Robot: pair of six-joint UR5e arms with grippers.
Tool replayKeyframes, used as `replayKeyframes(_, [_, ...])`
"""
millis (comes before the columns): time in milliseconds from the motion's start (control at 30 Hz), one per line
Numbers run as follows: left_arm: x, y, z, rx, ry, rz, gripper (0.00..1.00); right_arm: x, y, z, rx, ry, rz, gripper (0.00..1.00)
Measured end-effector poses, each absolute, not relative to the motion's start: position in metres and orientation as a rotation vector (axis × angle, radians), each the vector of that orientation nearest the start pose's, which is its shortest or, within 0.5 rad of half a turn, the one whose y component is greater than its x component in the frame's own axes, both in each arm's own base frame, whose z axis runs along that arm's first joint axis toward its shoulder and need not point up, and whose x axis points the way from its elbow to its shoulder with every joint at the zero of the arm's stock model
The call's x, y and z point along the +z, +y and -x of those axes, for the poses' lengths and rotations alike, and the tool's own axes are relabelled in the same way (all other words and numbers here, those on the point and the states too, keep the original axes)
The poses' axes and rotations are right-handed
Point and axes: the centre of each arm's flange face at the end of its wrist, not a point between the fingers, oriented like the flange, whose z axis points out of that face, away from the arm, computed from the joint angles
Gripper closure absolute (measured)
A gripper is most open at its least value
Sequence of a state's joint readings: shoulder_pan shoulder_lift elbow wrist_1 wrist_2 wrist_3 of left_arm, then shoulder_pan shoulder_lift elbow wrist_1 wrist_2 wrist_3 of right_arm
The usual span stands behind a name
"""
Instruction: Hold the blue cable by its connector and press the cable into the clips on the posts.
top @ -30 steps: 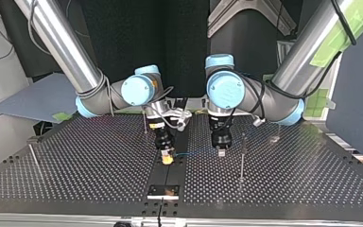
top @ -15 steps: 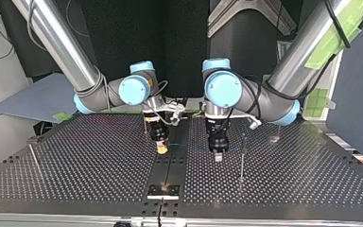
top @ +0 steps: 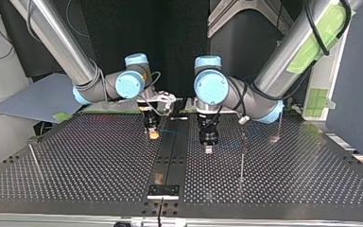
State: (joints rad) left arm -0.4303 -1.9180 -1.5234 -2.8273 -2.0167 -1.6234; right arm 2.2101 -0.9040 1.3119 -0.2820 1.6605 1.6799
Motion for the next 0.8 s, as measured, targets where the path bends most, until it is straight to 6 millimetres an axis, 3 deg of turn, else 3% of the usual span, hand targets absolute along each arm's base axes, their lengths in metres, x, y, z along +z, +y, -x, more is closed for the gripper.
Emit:
replayKeyframes(267, [0.305,-0.363,-0.514,-0.048,1.613,0.033,1.00,0.212,-0.490,-0.502,1.526,-1.083,-1.703,1.00])
replayKeyframes(600, [0.300,-0.384,-0.499,-0.099,1.616,0.024,1.00,0.216,-0.475,-0.479,1.494,-1.101,-1.708,1.00])
replayKeyframes(800, [0.288,-0.396,-0.492,-0.110,1.624,0.020,1.00,0.204,-0.467,-0.468,1.451,-1.112,-1.729,1.00])
